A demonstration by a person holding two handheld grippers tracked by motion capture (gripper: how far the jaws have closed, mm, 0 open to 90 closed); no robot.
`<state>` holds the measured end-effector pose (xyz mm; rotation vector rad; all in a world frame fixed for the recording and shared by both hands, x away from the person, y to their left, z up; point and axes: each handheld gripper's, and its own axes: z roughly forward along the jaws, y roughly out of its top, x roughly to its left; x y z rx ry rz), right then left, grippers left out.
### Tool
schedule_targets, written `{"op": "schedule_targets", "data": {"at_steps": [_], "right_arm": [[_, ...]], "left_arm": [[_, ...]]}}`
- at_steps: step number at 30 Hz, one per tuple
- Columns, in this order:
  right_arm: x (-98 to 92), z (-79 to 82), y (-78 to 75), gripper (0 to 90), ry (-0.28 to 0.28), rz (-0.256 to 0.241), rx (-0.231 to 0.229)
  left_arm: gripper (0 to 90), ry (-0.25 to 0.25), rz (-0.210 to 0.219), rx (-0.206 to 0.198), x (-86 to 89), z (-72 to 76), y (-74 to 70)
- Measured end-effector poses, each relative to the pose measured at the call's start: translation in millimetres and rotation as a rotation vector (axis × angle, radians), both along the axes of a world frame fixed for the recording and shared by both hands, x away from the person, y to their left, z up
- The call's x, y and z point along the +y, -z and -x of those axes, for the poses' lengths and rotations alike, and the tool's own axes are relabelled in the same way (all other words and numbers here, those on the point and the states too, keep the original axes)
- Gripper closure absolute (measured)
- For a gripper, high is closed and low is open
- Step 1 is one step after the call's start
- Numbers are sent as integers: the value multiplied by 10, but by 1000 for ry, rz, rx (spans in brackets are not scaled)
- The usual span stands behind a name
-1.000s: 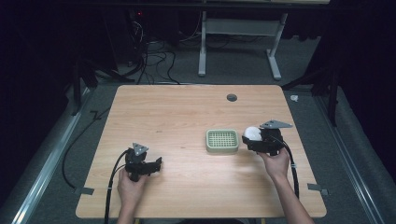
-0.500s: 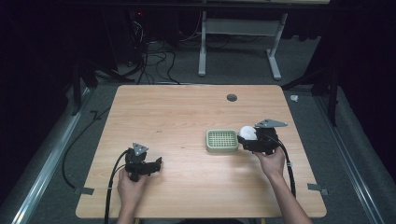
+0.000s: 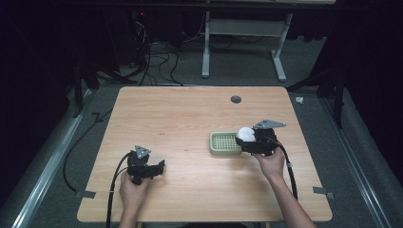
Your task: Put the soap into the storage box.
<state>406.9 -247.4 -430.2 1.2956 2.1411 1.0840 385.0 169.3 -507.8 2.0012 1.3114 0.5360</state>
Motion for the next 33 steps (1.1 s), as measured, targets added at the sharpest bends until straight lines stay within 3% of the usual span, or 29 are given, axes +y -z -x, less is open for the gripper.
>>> {"op": "schedule_targets", "data": {"at_steps": [14, 33], "right_arm": [[124, -98, 8, 251, -31, -4, 27], [390, -252, 157, 251, -70, 49, 73]], "left_arm": [[150, -1, -1, -1, -1, 0, 0], [150, 0, 9, -1, 7, -2, 1]]}}
